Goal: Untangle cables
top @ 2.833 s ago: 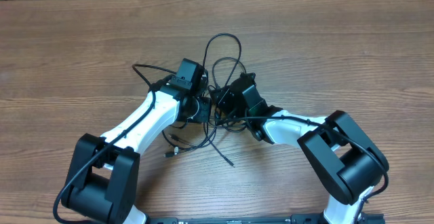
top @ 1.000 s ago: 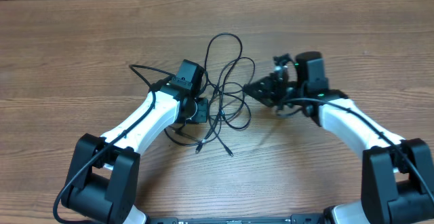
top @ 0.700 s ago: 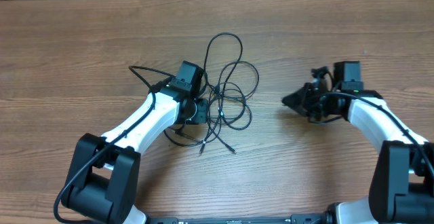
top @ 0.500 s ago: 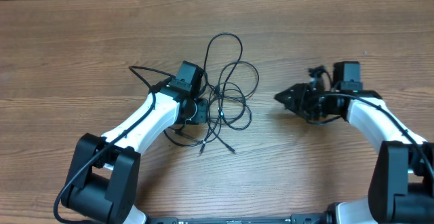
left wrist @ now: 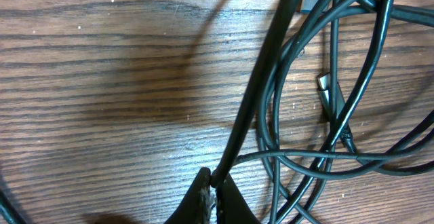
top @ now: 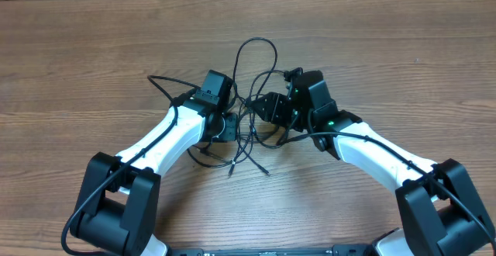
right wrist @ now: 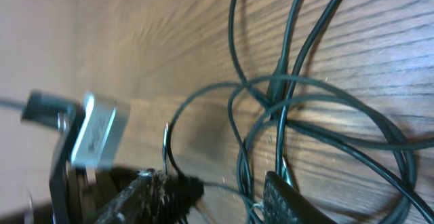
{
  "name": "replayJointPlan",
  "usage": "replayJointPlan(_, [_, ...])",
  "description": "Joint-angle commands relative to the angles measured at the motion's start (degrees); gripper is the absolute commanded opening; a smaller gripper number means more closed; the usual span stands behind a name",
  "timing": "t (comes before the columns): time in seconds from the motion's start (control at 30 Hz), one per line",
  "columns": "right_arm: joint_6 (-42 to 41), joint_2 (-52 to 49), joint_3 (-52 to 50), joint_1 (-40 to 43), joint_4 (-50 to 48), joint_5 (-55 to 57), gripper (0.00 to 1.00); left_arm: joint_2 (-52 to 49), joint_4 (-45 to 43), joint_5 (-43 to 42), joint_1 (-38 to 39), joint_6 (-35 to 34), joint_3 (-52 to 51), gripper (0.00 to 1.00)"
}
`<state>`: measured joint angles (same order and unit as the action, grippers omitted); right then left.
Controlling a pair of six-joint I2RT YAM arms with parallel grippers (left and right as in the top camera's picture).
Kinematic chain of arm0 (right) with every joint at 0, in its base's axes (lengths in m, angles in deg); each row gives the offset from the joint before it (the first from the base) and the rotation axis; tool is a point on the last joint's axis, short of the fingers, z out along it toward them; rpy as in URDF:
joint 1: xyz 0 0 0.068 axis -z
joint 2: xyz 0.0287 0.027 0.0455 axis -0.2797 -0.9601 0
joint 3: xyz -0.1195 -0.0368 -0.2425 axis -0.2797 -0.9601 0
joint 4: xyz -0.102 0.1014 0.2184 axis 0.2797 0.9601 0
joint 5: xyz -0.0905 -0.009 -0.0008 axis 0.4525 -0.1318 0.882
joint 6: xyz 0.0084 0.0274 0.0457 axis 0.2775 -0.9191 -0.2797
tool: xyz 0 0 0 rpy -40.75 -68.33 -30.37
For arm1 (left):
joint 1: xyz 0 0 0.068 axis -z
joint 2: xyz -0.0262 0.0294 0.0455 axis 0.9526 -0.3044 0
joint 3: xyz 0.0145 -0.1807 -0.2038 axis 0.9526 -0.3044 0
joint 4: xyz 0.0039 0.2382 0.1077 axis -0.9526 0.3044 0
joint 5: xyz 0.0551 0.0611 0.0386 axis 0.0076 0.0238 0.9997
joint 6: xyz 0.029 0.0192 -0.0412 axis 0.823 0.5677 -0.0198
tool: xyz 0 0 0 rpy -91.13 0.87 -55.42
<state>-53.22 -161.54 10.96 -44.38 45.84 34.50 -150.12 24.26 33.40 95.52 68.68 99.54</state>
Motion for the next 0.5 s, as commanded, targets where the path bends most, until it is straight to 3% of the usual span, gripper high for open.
replayJointPlan(0.0, [-9.07, -3.54, 0.20, -0.37, -2.71, 8.92, 0.52, -0.46, -0.07, -0.17, 0.02, -0.81, -0.48, 0.05])
replayJointPlan(0.23, [-14.97, -10.69, 0.20, -0.42, -11.32, 7.52, 0.56, -0.46, -0.07, -0.17, 0.02, -0.81, -0.48, 0.05])
replayJointPlan(0.3, [-20.98, -11.72, 0.20, -0.42, -11.21, 8.94, 0.56, -0.46, -0.07, -0.17, 0.02, -0.81, -0.48, 0.05])
replayJointPlan(0.47, [-26.08, -13.84, 0.20, -0.42, -13.31, 11.15, 0.56, -0.46, -0.15, -0.20, 0.02, -0.81, -0.48, 0.04])
